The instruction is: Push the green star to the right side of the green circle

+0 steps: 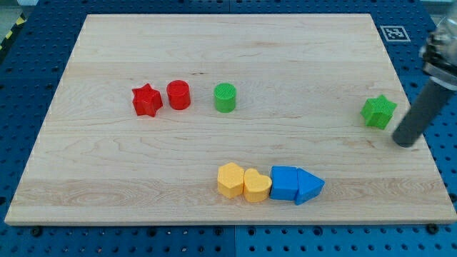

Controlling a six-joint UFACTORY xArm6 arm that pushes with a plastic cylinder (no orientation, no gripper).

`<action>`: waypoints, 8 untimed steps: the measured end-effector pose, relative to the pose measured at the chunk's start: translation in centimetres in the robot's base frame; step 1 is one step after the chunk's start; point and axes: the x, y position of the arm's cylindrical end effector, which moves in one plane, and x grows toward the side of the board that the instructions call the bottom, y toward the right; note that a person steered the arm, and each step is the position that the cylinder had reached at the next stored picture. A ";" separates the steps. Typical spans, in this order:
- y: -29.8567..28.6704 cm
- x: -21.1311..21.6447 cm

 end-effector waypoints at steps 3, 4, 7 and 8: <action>-1.4 -4.7; -4.8 -4.7; -12.4 -4.7; -10.0 -4.7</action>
